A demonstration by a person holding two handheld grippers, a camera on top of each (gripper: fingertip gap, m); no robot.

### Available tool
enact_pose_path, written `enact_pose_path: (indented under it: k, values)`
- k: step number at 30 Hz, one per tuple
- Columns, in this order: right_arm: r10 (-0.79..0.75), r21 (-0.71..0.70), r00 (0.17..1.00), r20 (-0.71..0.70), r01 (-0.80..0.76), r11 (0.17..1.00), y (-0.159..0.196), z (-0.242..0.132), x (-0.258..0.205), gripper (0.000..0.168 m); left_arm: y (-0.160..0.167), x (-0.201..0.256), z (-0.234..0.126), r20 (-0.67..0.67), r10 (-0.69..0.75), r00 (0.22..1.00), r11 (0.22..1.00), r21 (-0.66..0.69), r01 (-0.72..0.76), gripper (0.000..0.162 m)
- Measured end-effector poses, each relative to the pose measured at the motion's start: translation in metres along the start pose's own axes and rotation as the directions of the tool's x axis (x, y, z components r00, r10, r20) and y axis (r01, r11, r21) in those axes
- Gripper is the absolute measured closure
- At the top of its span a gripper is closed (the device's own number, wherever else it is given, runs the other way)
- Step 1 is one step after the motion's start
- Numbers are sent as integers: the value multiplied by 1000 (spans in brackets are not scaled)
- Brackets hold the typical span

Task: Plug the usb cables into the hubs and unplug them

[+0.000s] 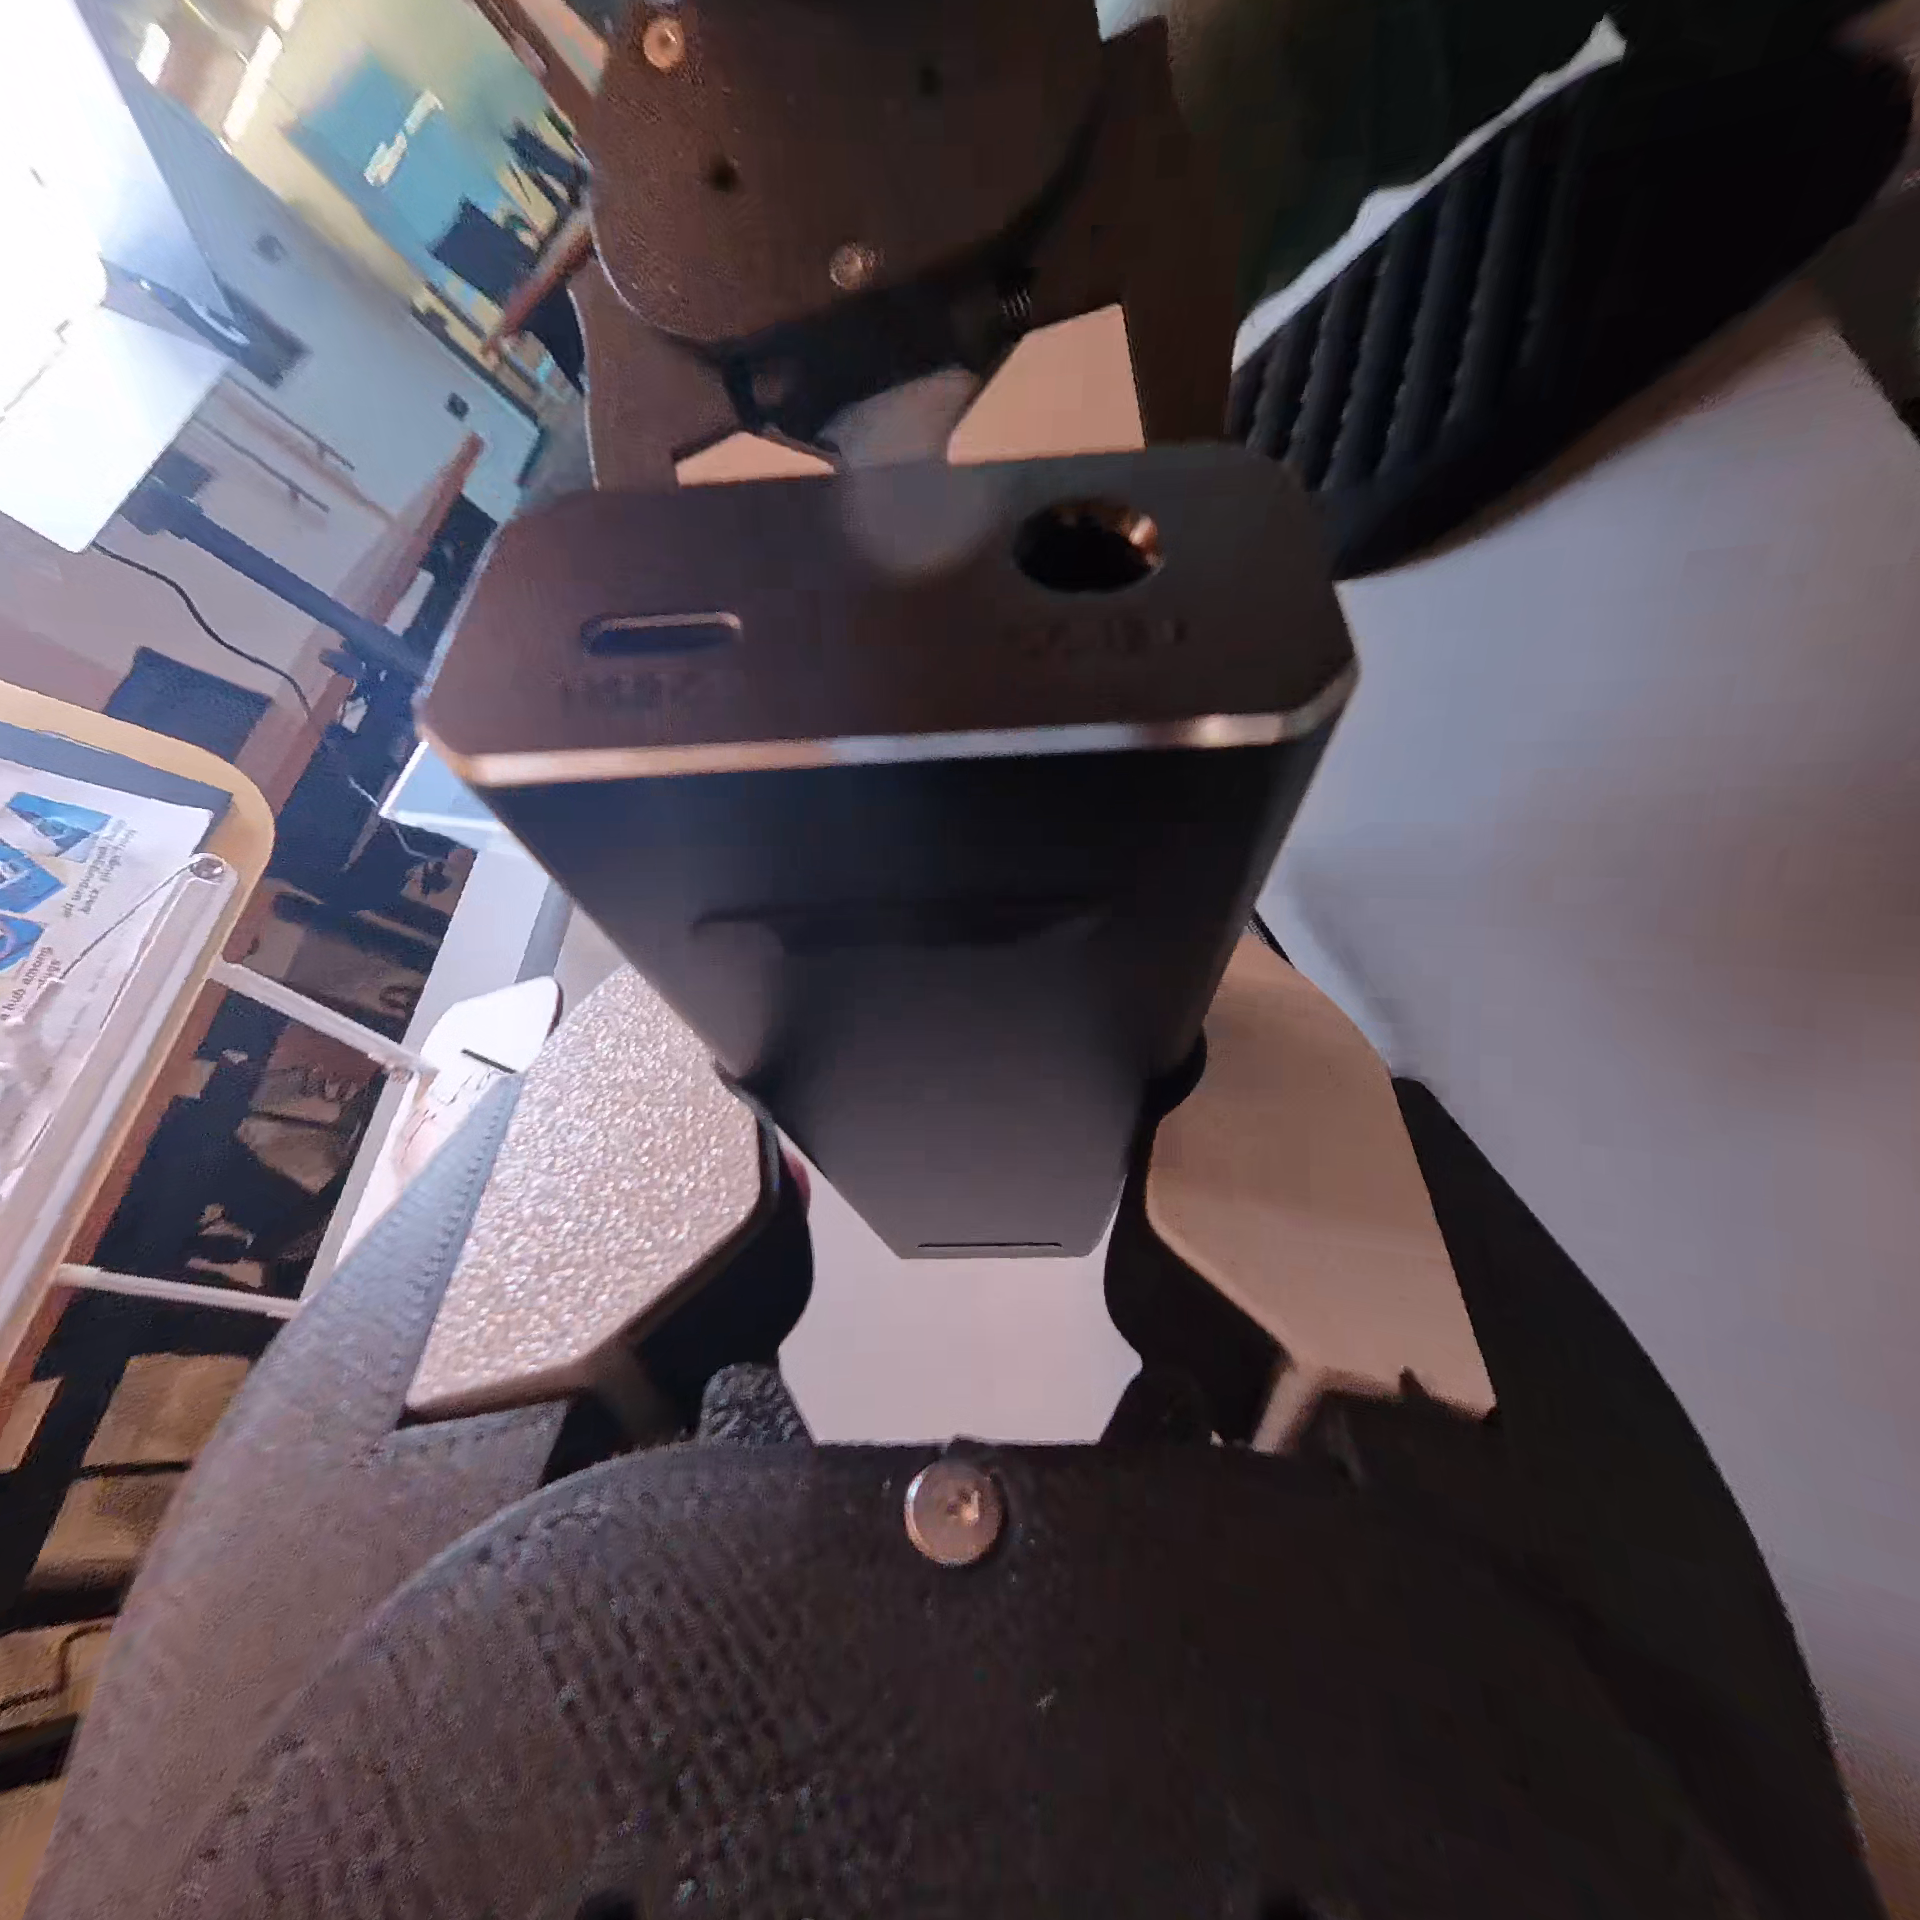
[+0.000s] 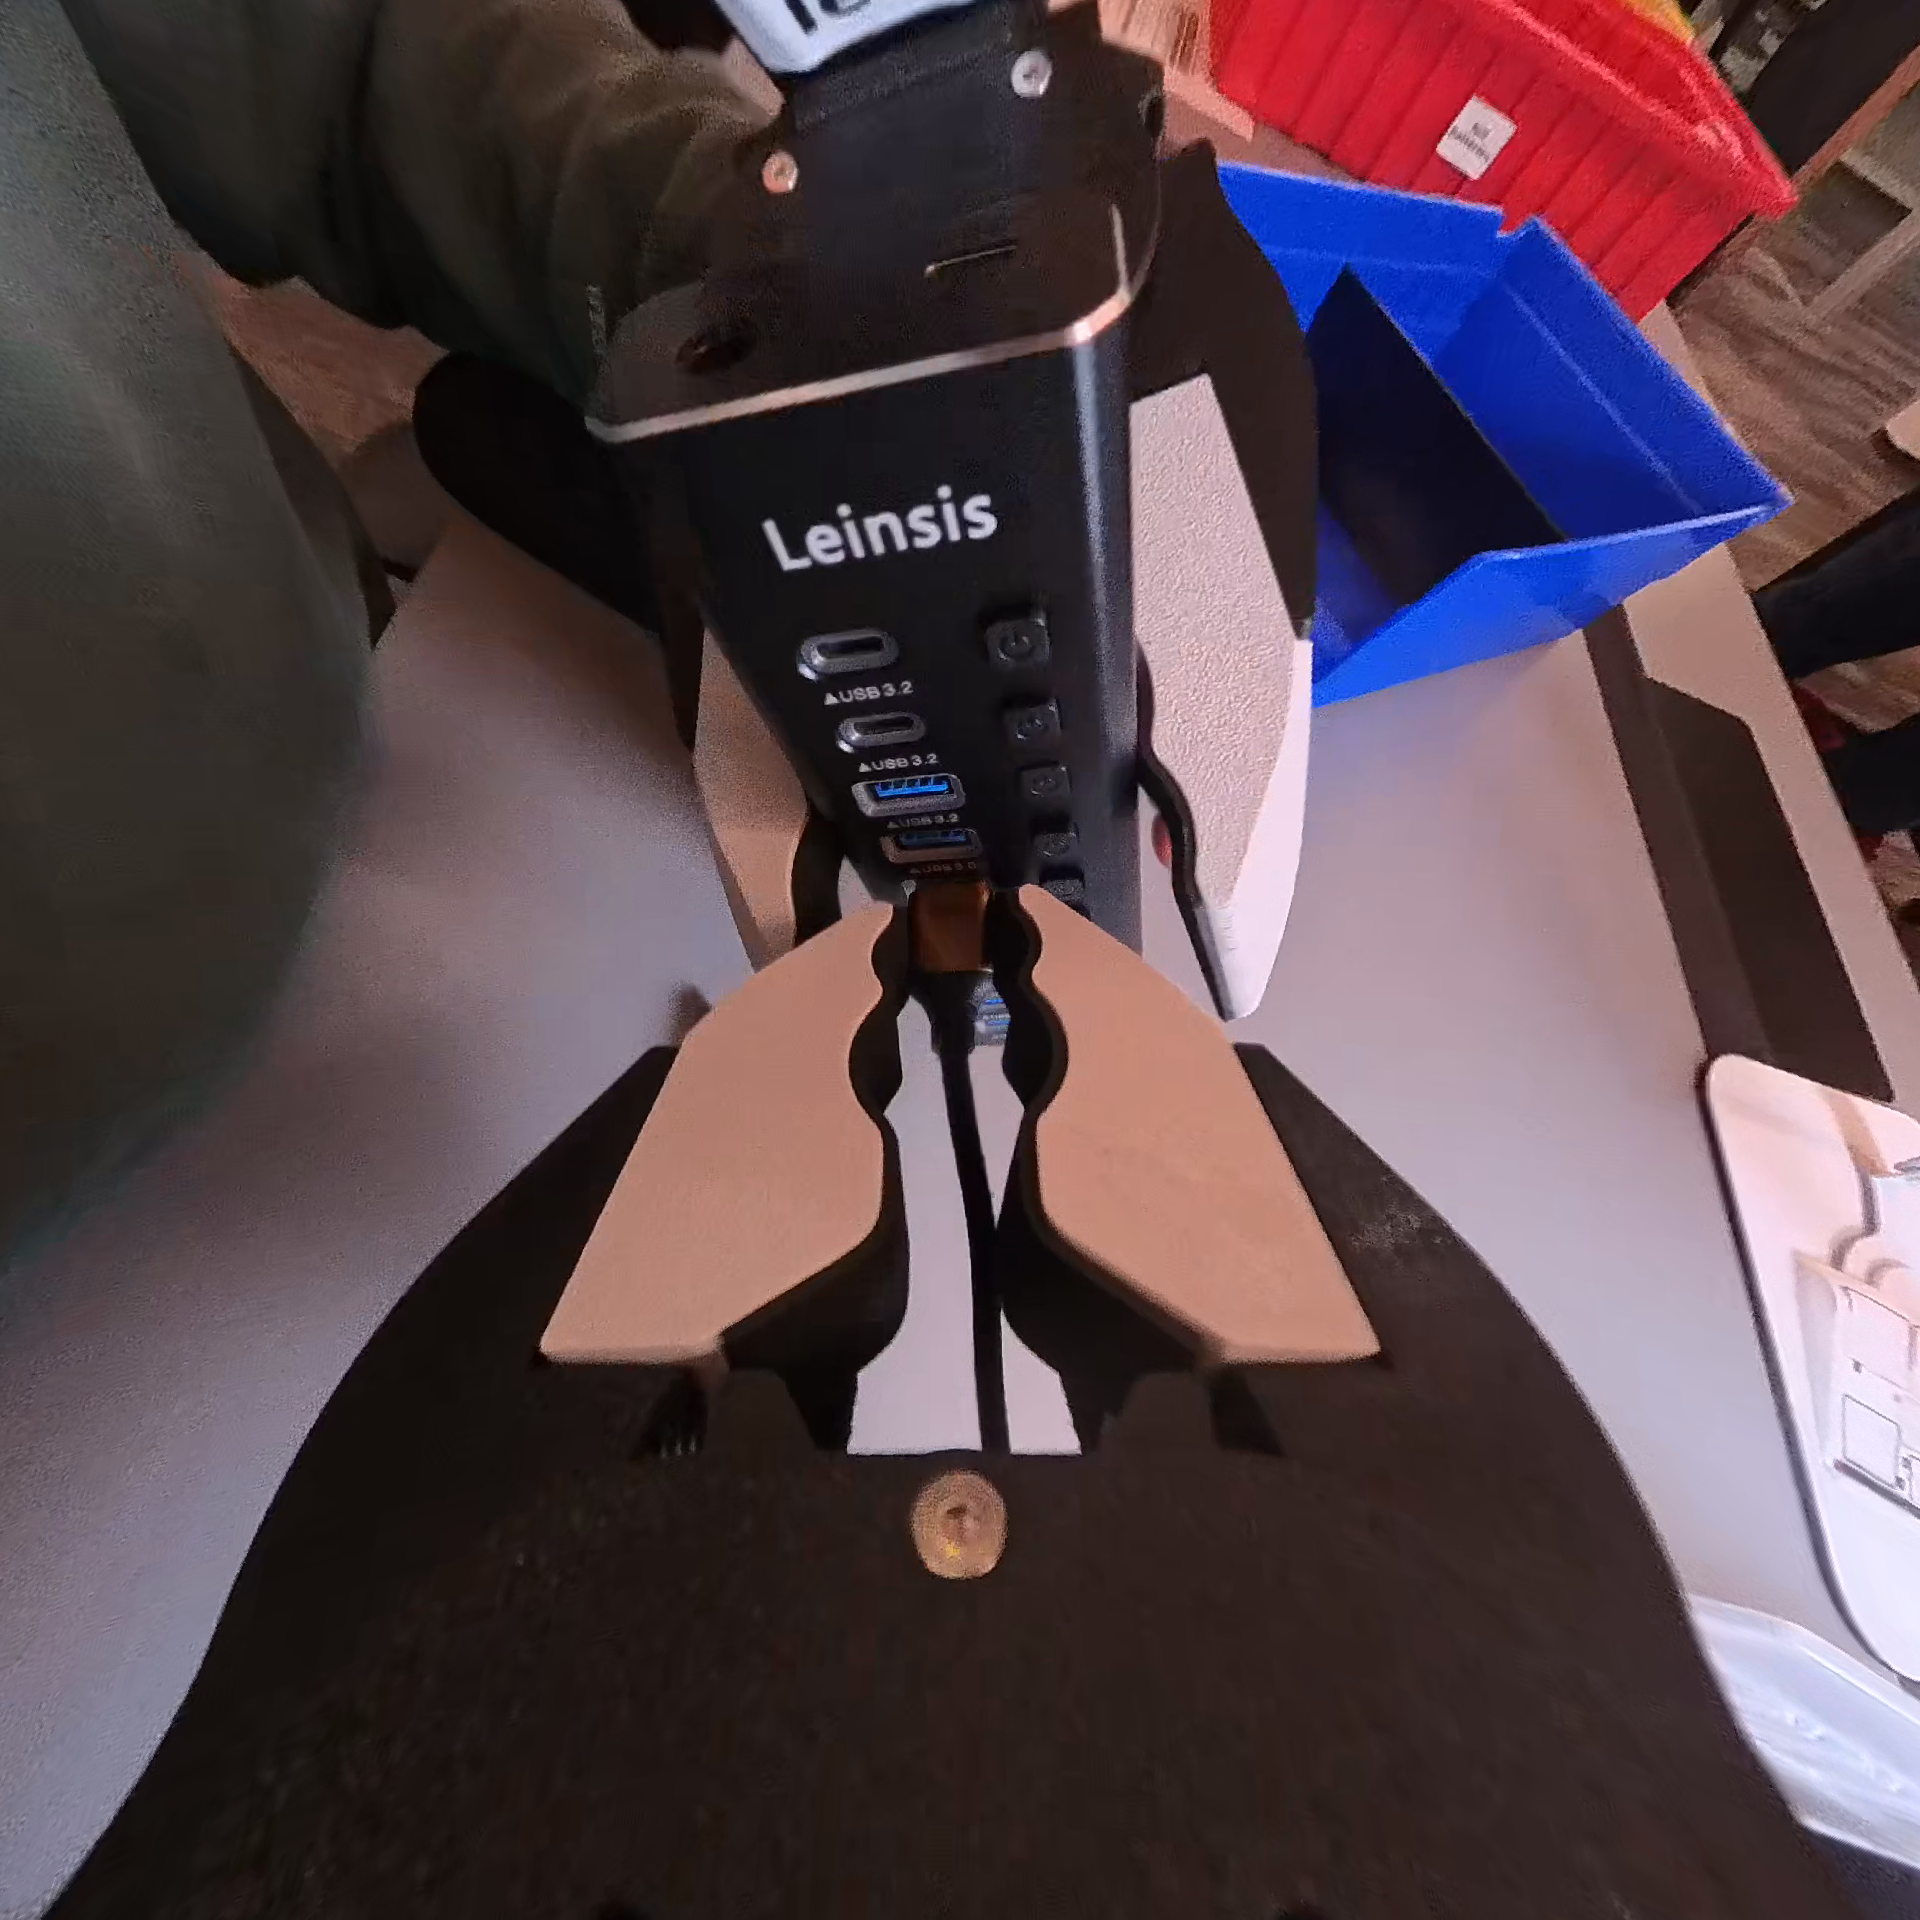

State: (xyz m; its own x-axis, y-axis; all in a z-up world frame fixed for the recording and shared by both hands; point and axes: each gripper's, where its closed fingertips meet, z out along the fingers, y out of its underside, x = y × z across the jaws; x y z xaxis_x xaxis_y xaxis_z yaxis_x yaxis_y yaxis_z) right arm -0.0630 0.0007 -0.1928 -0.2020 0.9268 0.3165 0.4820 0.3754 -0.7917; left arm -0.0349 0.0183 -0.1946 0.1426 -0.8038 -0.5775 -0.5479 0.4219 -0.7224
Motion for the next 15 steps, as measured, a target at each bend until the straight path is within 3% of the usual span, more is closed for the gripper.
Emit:
enact_pose_path:
  k: [1,6,7,10,12,15]
  values:
    - [4,-7,1000,-1,-4,1000,2,0,0,152,1,0,0,1,4,1000,1000,-16,-4,89]
    - [21,42,996,-82,-18,999,0,-1,7,152,6,-10,-7,53,2,999,999,-46,0,89]
    - [24,23,992,-126,-21,1000,10,-6,14,152,22,-22,-18,108,16,994,993,-115,-4,91]
    - [122,69,978,-167,-112,991,29,-37,18,152,58,-46,-54,178,-163,971,978,-104,183,89]
    - [48,18,971,-235,-45,999,27,-55,22,152,56,-48,-52,196,-134,971,982,-106,157,88]
    - [84,64,939,-334,-66,996,4,-108,63,152,45,-53,-48,188,-159,969,982,-67,174,89]
